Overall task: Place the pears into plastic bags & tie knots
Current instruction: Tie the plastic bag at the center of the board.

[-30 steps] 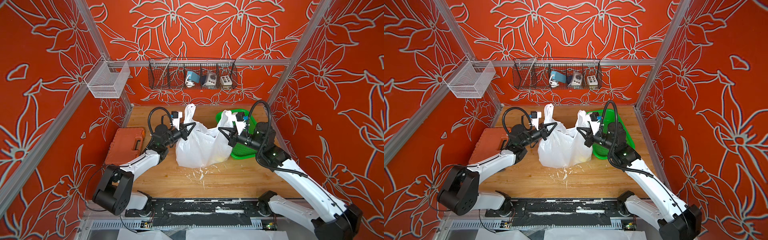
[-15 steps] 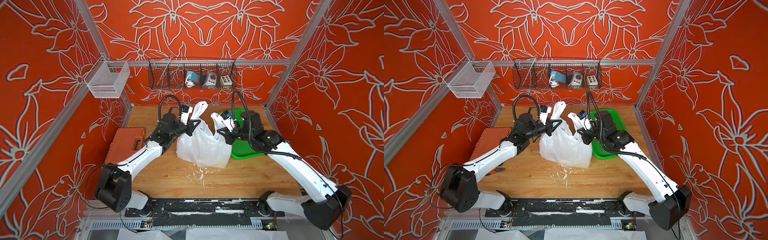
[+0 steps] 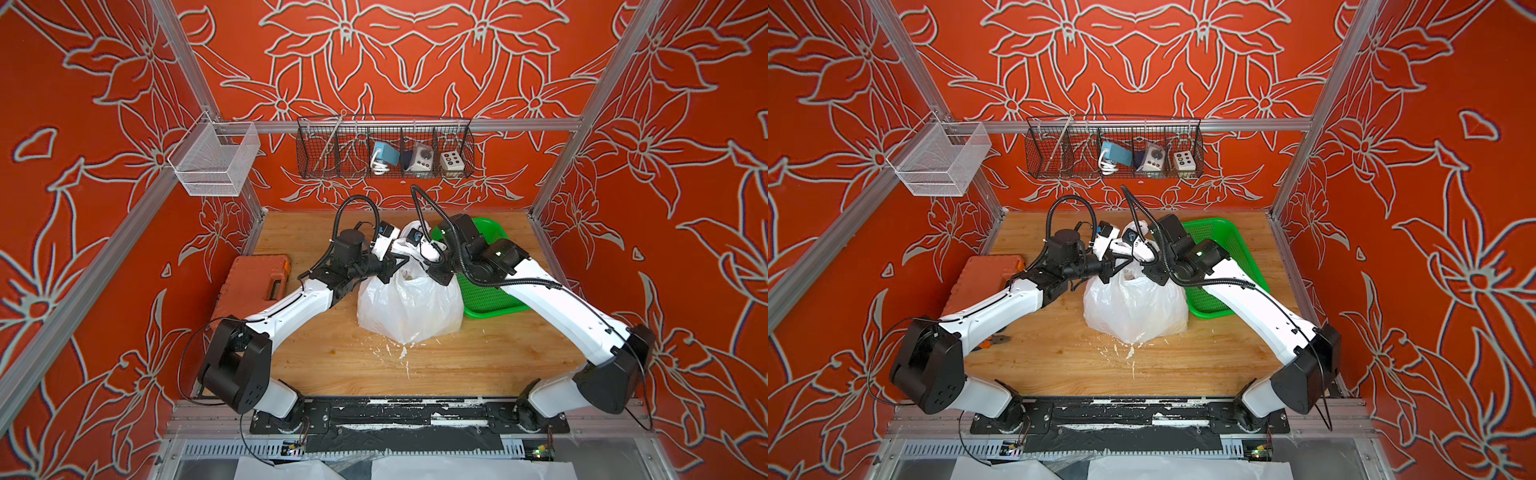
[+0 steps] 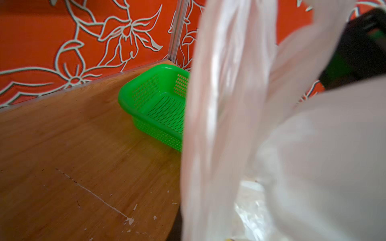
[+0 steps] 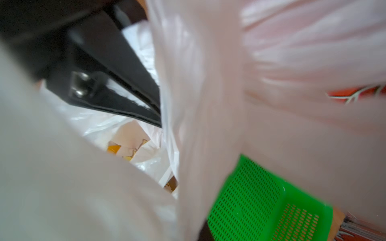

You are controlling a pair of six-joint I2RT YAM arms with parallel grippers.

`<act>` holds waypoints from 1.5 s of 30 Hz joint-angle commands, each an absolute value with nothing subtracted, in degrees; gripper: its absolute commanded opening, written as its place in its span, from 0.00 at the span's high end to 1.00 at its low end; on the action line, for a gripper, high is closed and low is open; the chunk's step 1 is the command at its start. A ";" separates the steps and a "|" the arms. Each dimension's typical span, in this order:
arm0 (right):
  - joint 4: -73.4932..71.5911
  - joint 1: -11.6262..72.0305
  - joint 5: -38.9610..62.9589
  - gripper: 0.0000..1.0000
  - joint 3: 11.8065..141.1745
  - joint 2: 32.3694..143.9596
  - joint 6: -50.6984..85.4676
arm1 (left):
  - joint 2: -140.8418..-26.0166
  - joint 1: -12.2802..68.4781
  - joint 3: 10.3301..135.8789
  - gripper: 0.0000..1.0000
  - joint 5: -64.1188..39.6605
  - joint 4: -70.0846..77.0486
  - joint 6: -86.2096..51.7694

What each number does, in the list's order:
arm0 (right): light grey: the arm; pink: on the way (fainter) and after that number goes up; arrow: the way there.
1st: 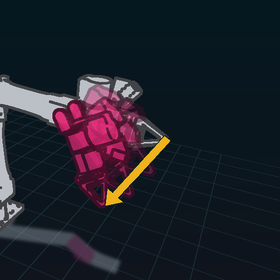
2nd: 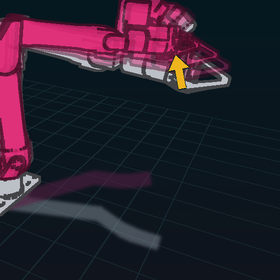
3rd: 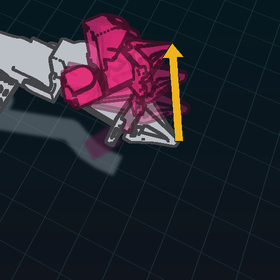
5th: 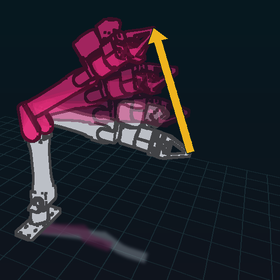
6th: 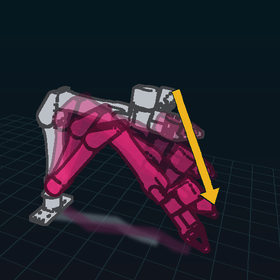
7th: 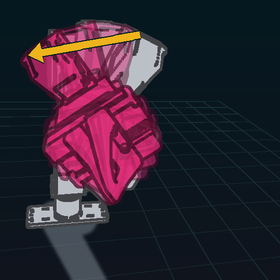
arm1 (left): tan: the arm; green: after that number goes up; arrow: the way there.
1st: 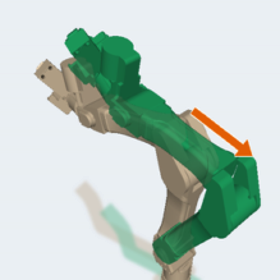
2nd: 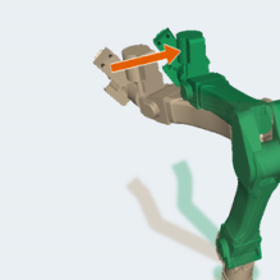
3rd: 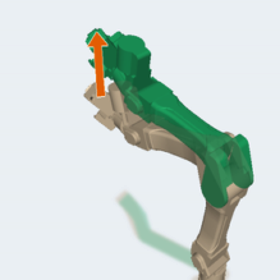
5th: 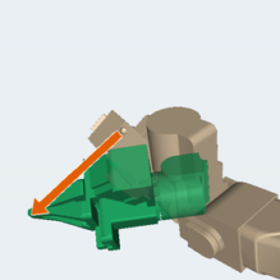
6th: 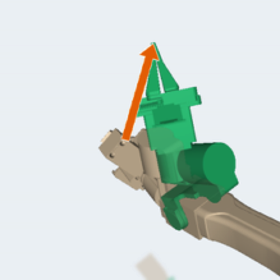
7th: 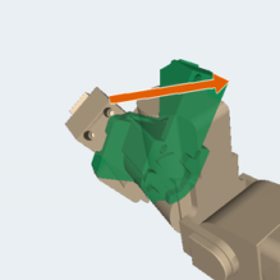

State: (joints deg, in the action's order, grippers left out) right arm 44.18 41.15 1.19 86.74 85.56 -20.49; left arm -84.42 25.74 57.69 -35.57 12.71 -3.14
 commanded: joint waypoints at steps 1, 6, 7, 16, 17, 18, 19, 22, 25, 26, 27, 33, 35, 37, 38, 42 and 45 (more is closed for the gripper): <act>46.81 41.31 -1.87 1.00 89.34 86.12 -22.61 | -82.78 26.02 56.69 1.00 -40.46 14.19 -0.75; 45.98 41.31 -1.89 1.00 89.13 86.17 -22.17 | -81.86 26.02 56.67 0.91 -44.15 13.42 0.40; 45.98 41.31 -1.73 1.00 89.06 86.13 -22.10 | -81.53 26.02 56.60 0.83 -44.42 13.07 0.65; 45.09 41.31 -0.64 1.00 88.15 85.43 -21.62 | -77.09 25.07 51.35 0.38 -47.20 19.94 -3.20; 45.00 41.31 -0.33 1.00 88.07 85.34 -21.62 | -76.71 24.67 50.24 0.36 -47.41 22.36 -5.07; 44.92 41.31 0.01 1.00 88.02 85.25 -21.54 | -76.41 24.24 49.20 0.35 -47.78 25.37 -7.34; 44.82 41.31 0.23 1.00 87.95 85.09 -21.56 | -76.13 23.89 48.36 0.34 -47.89 27.89 -9.13; 44.34 41.31 1.71 1.00 87.82 84.91 -21.34 | -76.07 23.64 47.50 0.31 -48.02 32.23 -12.74; 43.97 41.39 3.87 1.00 88.26 84.94 -20.94 | -76.55 23.64 47.89 0.31 -49.09 33.85 -14.65; 43.86 41.39 4.43 1.00 88.54 85.06 -20.78 | -76.65 23.64 47.91 0.31 -49.37 34.39 -15.32; 43.91 41.40 4.85 1.00 88.78 85.23 -20.75 | -76.59 23.63 47.83 0.31 -49.55 34.86 -15.81; 44.80 41.73 5.23 1.00 90.17 86.82 -21.01 | -76.13 23.64 45.75 0.33 -50.66 41.31 -20.46; 45.01 41.82 5.34 1.00 90.52 87.09 -21.15 | -76.15 23.64 45.22 0.35 -50.97 42.41 -21.06; 45.63 42.01 5.37 1.00 91.01 87.42 -21.45 | -75.78 23.55 44.09 0.36 -50.61 44.78 -22.36; 45.94 42.03 5.19 1.00 91.31 87.56 -21.66 | -75.55 23.43 43.66 0.36 -50.10 45.38 -23.08; 46.53 42.08 2.97 1.00 91.50 87.91 -22.08 | -75.53 23.46 43.48 0.33 -49.16 45.26 -23.58; 45.05 42.27 0.32 1.00 91.43 87.02 -21.47 | -77.44 23.42 45.64 0.62 -50.62 41.08 -21.47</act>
